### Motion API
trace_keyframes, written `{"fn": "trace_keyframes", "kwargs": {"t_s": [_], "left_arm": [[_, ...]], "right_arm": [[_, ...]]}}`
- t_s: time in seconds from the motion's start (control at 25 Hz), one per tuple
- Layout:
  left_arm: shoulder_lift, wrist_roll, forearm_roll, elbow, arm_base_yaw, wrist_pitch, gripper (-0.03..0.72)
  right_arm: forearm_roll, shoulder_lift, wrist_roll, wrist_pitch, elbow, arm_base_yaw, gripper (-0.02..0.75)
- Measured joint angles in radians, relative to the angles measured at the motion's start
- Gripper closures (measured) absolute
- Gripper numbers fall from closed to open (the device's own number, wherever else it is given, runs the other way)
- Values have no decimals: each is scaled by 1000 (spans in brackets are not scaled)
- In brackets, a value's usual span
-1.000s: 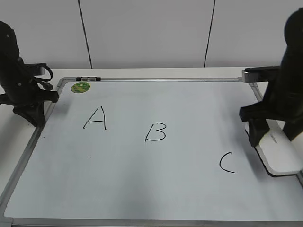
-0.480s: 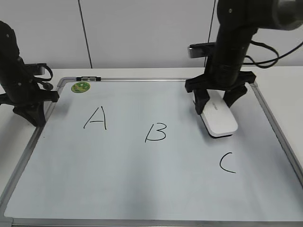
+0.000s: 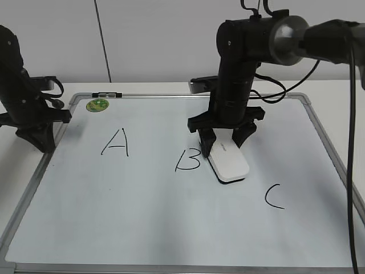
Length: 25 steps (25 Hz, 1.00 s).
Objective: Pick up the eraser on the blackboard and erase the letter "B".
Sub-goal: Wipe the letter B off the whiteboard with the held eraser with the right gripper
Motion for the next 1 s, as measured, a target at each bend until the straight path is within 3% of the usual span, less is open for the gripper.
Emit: {"fn": "trace_keyframes", "kwargs": {"t_s": [0.48,1.0], "left_arm": [[0,0,-1,0,0,-1,633],[0,0,-5,0,2,-1,629]], "right_arm": [[8,57,-6,30,-92,13,208],[42,63,-25,18,-98,137,208]]}}
